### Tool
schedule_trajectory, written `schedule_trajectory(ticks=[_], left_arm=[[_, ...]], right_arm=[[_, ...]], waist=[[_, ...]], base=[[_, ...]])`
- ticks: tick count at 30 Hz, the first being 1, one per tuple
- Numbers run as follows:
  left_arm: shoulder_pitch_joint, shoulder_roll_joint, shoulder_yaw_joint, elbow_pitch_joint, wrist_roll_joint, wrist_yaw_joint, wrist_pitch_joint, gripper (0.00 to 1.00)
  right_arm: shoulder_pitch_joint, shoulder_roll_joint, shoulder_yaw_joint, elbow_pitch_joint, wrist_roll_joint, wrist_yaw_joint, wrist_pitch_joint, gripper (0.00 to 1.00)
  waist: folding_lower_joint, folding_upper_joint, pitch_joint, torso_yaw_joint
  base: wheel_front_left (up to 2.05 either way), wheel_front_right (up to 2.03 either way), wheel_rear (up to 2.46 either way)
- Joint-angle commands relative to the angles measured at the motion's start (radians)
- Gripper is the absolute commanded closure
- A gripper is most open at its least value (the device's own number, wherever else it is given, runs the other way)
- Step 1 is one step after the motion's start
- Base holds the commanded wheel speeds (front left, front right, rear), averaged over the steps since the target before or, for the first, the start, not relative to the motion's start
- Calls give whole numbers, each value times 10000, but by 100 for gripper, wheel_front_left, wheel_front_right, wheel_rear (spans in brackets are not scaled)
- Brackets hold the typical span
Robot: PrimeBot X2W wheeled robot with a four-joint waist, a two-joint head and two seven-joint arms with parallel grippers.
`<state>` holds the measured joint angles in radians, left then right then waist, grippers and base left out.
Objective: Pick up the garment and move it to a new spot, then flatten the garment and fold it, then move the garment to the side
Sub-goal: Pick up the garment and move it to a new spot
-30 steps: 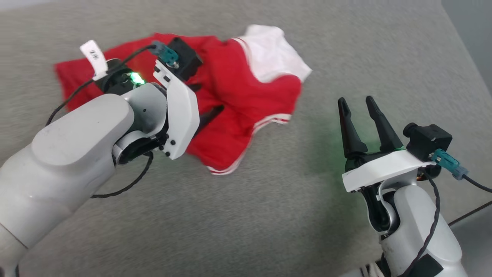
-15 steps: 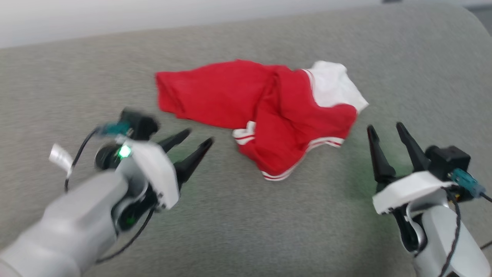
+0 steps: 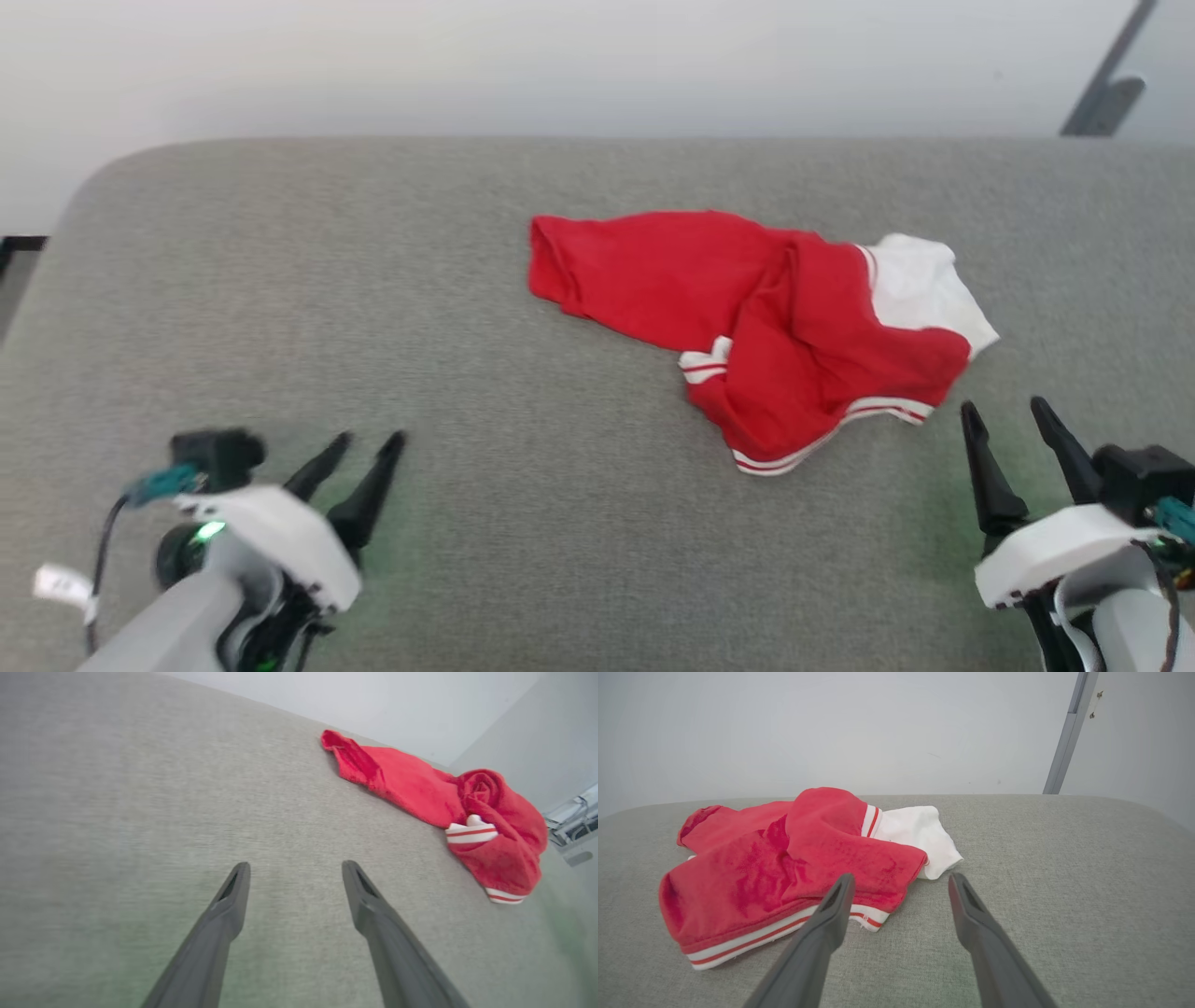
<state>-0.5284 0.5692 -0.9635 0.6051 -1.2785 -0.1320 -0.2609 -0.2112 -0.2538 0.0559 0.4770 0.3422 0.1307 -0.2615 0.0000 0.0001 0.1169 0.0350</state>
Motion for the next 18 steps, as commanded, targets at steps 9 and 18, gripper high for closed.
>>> schedule_trajectory(ticks=[9, 18], left_arm=[[2871, -684, 4668, -892, 3744, 73, -55, 0], [4545, -2026, 8039, -2688, 7500, 76, -57, 0]], right_arm=[[437, -128, -318, -265, 104, 1, -47, 0], [519, -59, -470, -936, 166, 1, -47, 0]], waist=[[0, -1, -584, 311], [0, -1, -685, 251]], base=[[0, 0, 0], [0, 0, 0]])
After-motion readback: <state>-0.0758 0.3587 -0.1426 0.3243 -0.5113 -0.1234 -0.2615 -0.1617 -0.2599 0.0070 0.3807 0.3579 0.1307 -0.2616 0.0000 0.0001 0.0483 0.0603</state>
